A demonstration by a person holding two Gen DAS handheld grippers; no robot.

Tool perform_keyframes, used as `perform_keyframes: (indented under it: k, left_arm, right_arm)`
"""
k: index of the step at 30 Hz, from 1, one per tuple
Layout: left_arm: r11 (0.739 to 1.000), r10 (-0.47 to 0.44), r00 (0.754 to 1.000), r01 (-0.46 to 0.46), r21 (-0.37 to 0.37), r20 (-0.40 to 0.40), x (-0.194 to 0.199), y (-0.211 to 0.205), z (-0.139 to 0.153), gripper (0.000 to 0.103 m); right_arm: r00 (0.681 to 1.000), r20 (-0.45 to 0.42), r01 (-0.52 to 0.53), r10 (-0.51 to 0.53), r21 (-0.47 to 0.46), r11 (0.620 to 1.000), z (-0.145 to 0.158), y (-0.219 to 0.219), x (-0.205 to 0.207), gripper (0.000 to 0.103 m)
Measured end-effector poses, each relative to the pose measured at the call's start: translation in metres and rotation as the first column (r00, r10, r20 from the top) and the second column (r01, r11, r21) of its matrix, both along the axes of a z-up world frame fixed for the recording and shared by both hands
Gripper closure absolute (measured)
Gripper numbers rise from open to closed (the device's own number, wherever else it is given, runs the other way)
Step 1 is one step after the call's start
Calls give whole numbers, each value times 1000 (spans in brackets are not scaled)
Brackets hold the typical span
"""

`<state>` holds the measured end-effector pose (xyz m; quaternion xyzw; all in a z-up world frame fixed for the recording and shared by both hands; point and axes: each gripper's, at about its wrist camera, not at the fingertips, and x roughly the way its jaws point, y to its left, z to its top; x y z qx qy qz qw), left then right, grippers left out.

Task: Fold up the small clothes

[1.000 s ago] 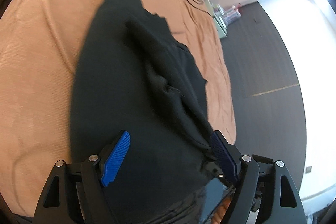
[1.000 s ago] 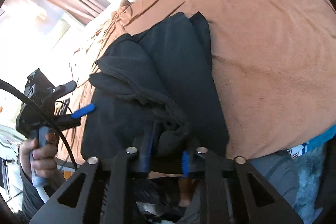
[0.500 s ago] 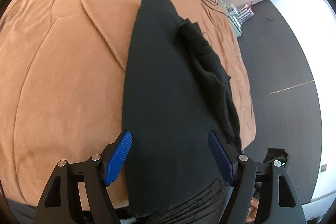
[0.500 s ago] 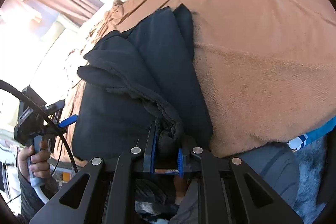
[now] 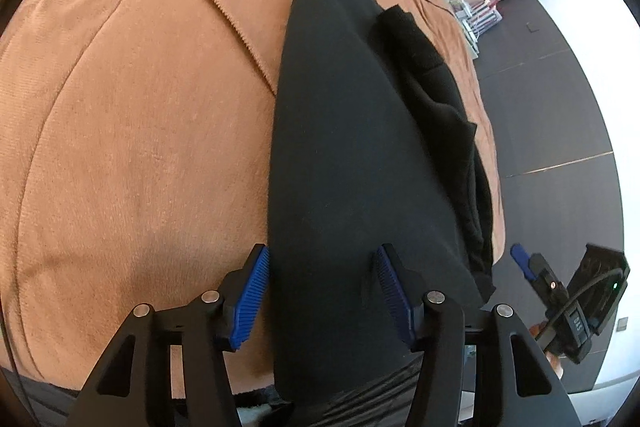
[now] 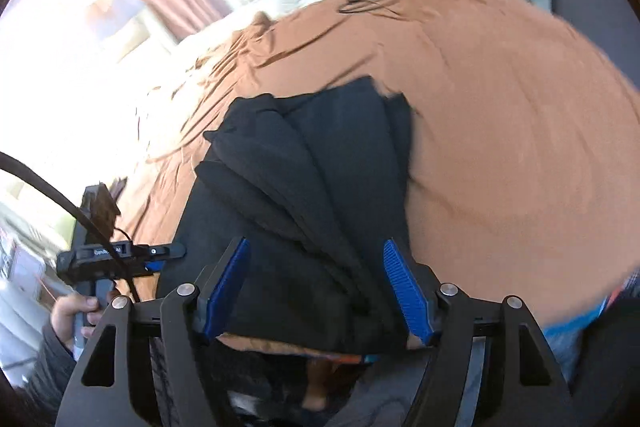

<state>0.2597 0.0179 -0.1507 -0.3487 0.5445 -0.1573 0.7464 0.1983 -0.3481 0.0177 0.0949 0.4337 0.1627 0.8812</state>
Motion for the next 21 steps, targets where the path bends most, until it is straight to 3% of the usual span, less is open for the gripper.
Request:
perform_keyframes:
  k: [6,9,13,21]
  left_arm:
    - [998,28,999,-26,-50,26,-3,18,9,47]
    - [997,43,998,-40,-65,40,-4,24,12,46]
    - [995,60,997,-56,-78,49,-6,37,16,46]
    - [988,129,991,-125,-85,36,-15,70,12,46]
  right_arm:
    - [989,5,-148,149,-85,985,13,43,24,35]
    - [982,4,-185,189,-167,968,13,64,36,27]
    - [967,-16,-248,253,-278,928,7,94,48,24]
    - [947,-94,-318,306,-395,862,-12,141,72,24]
